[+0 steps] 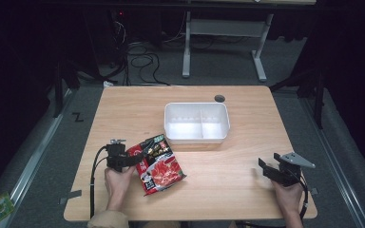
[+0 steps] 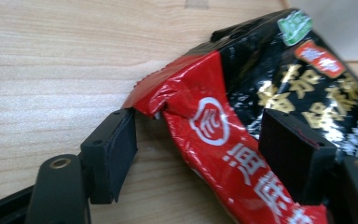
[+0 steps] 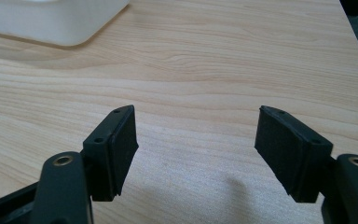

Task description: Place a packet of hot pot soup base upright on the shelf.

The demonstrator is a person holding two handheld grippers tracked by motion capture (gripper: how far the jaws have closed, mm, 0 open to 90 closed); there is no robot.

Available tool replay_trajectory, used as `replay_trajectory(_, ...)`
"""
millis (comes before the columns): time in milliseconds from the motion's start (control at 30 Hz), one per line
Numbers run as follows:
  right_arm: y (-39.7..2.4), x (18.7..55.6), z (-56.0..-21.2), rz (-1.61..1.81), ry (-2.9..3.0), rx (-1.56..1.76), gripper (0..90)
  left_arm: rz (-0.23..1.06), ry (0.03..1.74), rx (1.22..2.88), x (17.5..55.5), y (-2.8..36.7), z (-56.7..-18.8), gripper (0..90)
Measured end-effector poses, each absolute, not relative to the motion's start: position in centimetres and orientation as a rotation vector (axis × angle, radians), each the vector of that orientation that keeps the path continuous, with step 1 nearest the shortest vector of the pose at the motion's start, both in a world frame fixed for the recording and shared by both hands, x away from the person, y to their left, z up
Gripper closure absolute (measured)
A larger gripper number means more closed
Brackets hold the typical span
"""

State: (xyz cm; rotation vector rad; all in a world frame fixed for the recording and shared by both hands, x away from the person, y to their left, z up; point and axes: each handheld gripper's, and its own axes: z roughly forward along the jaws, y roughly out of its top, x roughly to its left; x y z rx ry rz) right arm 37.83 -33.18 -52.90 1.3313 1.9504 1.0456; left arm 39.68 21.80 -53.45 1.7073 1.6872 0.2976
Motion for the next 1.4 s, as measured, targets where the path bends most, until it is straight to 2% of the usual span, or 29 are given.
replay_trajectory(200, -33.1, 37.8, -52.9, 1.037, 1.953, 1.333, 30.2, 0.318, 1.677, 1.733, 40.0, 21.5, -53.6, 32.7)
replay_trajectory(267, -33.1, 37.8, -52.9, 1.037, 1.952, 1.334, 30.2, 0.357, 1.668, 1.757, 39.9, 21.1, -53.6, 40.0)
replay_trajectory(333, -33.1, 37.8, -52.9, 1.036, 1.953, 1.334, 30.2, 0.388, 1.655, 1.781, 39.9, 20.7, -53.6, 42.3)
replay_trajectory(400, -33.1, 37.8, -52.9, 1.03, 1.954, 1.335, 30.2, 0.39, 1.659, 1.796, 40.0, 20.3, -53.5, 50.3)
replay_trajectory(467, -33.1, 37.8, -52.9, 1.027, 1.953, 1.335, 30.2, 0.401, 1.668, 1.8, 40.0, 20.1, -53.4, 52.1)
replay_trajectory(567, -33.1, 37.9, -52.9, 1.023, 1.957, 1.326, 30.2, 0.396, 1.674, 1.771, 40.0, 20.3, -53.5, 63.5)
replay_trajectory(600, -33.1, 37.9, -52.9, 1.023, 1.957, 1.326, 30.2, 0.386, 1.681, 1.747, 39.9, 20.5, -53.6, 63.5)
replay_trajectory(633, -33.0, 37.9, -52.9, 1.018, 1.956, 1.329, 30.2, 0.369, 1.693, 1.709, 39.8, 20.8, -53.7, 69.0)
replay_trajectory(700, -33.0, 37.9, -52.9, 1.018, 1.956, 1.329, 30.3, 0.358, 1.708, 1.69, 39.9, 20.9, -53.7, 73.1)
replay_trajectory(1033, -33.1, 37.9, -52.9, 1.025, 1.952, 1.337, 30.3, 0.325, 1.719, 1.649, 39.9, 21.3, -53.5, 81.7)
replay_trajectory(1100, -33.1, 37.8, -52.9, 1.024, 1.953, 1.337, 30.2, 0.249, 1.701, 1.584, 39.9, 21.9, -53.5, 83.9)
replay_trajectory(1400, -33.1, 37.9, -52.9, 1.019, 1.957, 1.33, 30.2, 0.21, 1.621, 1.506, 39.2, 23.1, -52.1, 88.2)
